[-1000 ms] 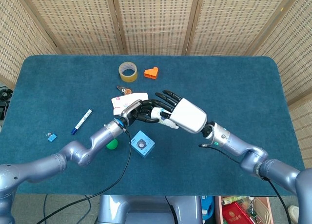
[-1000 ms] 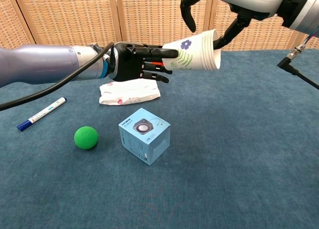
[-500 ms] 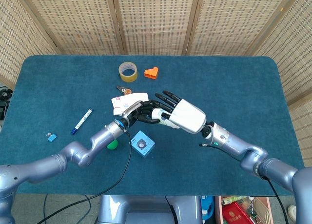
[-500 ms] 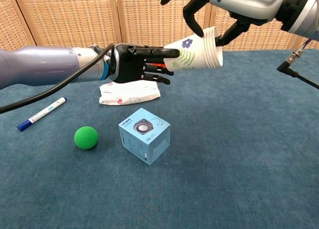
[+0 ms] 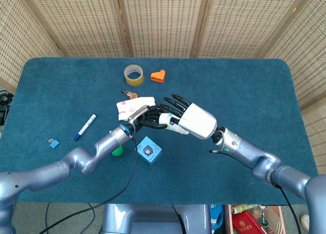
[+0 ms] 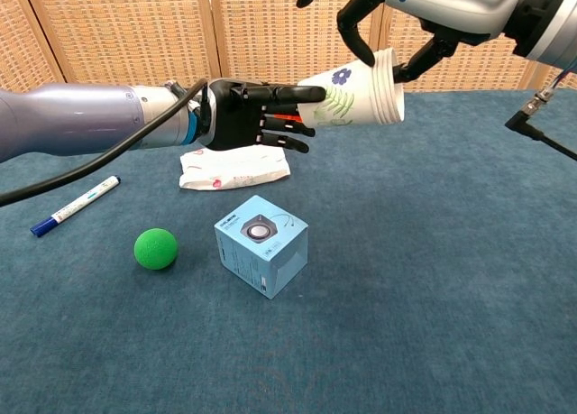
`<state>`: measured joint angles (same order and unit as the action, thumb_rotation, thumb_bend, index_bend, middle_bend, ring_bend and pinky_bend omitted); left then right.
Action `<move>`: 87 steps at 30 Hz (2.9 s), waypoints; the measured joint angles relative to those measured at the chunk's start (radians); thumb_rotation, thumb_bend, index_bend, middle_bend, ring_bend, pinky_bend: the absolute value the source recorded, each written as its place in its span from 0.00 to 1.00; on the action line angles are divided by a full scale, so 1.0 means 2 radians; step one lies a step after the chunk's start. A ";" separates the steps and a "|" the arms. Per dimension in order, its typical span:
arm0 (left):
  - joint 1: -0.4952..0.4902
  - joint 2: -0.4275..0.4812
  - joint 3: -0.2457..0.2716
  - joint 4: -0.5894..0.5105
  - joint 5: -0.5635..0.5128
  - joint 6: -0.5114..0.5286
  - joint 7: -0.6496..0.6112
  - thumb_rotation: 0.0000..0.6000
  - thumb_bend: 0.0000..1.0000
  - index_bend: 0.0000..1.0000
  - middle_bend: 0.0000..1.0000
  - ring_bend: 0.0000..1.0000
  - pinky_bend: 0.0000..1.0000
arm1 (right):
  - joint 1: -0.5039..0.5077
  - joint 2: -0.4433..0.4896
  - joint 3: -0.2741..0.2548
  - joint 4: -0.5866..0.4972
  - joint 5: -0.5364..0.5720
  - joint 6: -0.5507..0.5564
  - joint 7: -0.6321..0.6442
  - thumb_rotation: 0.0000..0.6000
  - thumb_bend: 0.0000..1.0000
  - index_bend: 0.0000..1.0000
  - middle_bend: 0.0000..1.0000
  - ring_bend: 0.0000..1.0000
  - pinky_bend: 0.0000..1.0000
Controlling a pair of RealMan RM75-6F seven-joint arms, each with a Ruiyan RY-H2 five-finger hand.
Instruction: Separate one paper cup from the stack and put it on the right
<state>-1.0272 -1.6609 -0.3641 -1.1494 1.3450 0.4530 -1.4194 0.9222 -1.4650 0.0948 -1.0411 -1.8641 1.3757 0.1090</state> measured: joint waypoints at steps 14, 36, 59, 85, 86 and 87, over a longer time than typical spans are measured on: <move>0.017 0.020 0.006 0.016 0.002 0.004 -0.011 1.00 0.13 0.52 0.50 0.48 0.46 | -0.032 0.021 -0.011 0.024 0.003 0.053 0.008 1.00 0.60 0.75 0.27 0.14 0.24; 0.069 0.201 0.095 0.037 0.075 0.027 0.187 1.00 0.13 0.52 0.50 0.48 0.46 | -0.093 0.030 -0.063 0.077 0.009 0.034 -0.016 1.00 0.60 0.75 0.27 0.14 0.24; 0.127 0.200 0.141 0.030 -0.123 0.120 0.828 1.00 0.13 0.10 0.08 0.13 0.30 | -0.096 -0.032 -0.063 0.105 0.039 -0.019 -0.023 1.00 0.00 0.07 0.00 0.00 0.18; 0.286 0.300 0.115 -0.205 -0.102 0.319 0.665 1.00 0.13 0.00 0.00 0.00 0.00 | -0.265 0.088 -0.042 -0.174 0.132 0.107 -0.053 1.00 0.00 0.00 0.00 0.00 0.00; 0.291 0.298 0.115 -0.208 -0.102 0.330 0.666 1.00 0.13 0.00 0.00 0.00 0.00 | -0.272 0.089 -0.043 -0.177 0.136 0.109 -0.053 1.00 0.00 0.00 0.00 0.00 0.00; 0.298 0.294 0.116 -0.212 -0.101 0.345 0.667 1.00 0.13 0.00 0.00 0.00 0.00 | -0.282 0.089 -0.045 -0.181 0.142 0.112 -0.055 1.00 0.00 0.00 0.00 0.00 0.00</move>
<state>-0.4310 -1.0732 -0.1319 -1.5738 1.1423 1.1440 -0.0845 0.3580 -1.2862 0.0050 -1.4033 -1.5793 1.5991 -0.0013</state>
